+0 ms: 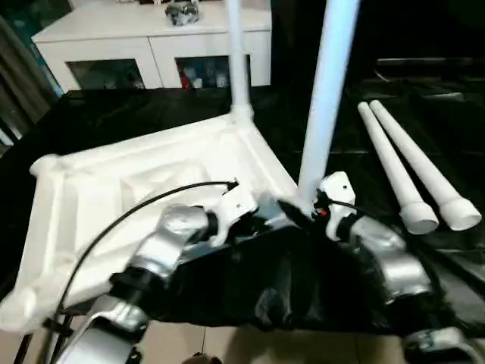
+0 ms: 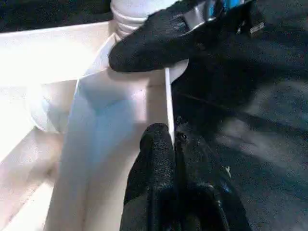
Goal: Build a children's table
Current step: Rotate leg to tighten
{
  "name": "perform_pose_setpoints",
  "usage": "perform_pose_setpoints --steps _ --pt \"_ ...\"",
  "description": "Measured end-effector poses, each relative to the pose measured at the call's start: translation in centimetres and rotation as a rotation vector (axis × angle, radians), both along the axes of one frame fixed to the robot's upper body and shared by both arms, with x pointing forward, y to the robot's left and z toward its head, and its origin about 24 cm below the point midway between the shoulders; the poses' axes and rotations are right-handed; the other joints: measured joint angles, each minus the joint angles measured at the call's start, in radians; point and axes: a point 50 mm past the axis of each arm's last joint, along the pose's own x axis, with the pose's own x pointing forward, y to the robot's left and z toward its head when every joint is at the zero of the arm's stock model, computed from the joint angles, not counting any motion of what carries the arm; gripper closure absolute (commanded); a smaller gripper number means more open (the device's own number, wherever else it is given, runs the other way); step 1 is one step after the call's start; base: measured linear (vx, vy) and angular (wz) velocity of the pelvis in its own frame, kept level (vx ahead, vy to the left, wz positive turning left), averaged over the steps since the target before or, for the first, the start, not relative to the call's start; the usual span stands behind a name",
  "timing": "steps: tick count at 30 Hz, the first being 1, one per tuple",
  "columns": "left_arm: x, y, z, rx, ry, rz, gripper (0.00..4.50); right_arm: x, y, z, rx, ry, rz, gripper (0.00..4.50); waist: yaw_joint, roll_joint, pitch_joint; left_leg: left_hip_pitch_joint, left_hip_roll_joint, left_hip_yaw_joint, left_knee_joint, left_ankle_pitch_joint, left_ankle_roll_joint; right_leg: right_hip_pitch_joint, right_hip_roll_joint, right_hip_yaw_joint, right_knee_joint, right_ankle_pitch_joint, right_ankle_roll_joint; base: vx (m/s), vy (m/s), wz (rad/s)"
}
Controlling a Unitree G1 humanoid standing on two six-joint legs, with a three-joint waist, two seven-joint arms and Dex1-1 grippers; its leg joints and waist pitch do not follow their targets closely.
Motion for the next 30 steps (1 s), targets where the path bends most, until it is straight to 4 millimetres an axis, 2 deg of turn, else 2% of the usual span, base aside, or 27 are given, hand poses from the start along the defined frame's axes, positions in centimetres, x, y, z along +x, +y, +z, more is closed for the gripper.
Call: perform_pose_setpoints --steps 4,7,12,14,24,30 --pt "-0.4 1.4 0.2 0.002 0.022 -0.061 4.50 -0.7 -0.9 0.6 -0.030 0.038 0.225 0.64 0.007 0.001 0.000 -0.010 0.004 0.000 0.007 0.003 0.005 -0.007 0.001 -0.002 0.002 -0.002 -0.001 0.000 0.000 0.00" --pt "-0.9 2.6 0.2 0.002 0.059 -0.108 4.50 -1.2 -1.2 1.0 -0.059 0.077 0.386 0.64 0.008 -0.003 0.001 -0.011 0.004 0.001 0.012 0.003 0.005 -0.007 0.001 -0.001 0.002 -0.002 -0.002 0.000 0.000 0.00" --pt "-1.3 3.8 0.2 0.014 0.091 -0.154 4.50 -1.6 -0.8 1.2 -0.083 0.114 0.525 0.64 0.012 -0.014 0.000 -0.011 0.004 0.003 0.014 0.002 0.003 -0.007 0.001 0.000 0.003 -0.002 -0.002 0.000 0.000 0.00" --pt "-1.3 4.1 0.3 0.018 0.092 -0.164 4.50 -1.6 -0.7 1.2 -0.087 0.119 0.548 0.64 0.013 -0.016 0.001 -0.011 0.004 0.003 0.014 0.002 0.003 -0.007 0.001 0.000 0.004 -0.002 -0.003 0.000 0.000 0.00" --pt "-1.4 4.5 0.4 0.027 0.098 -0.193 4.50 -1.8 -0.7 1.2 -0.056 0.142 0.592 1.44 0.030 -0.018 0.001 -0.010 0.006 0.004 0.015 0.001 0.001 -0.007 0.001 0.000 0.007 -0.002 -0.003 0.000 0.000 0.00" --pt "-1.4 3.9 0.1 0.017 0.091 -0.169 4.50 -2.4 -0.5 0.2 0.012 0.123 0.488 1.73 0.031 -0.017 0.001 -0.010 0.006 0.004 0.016 0.000 0.000 -0.007 0.001 0.000 0.007 -0.002 -0.003 0.000 0.000 0.00"
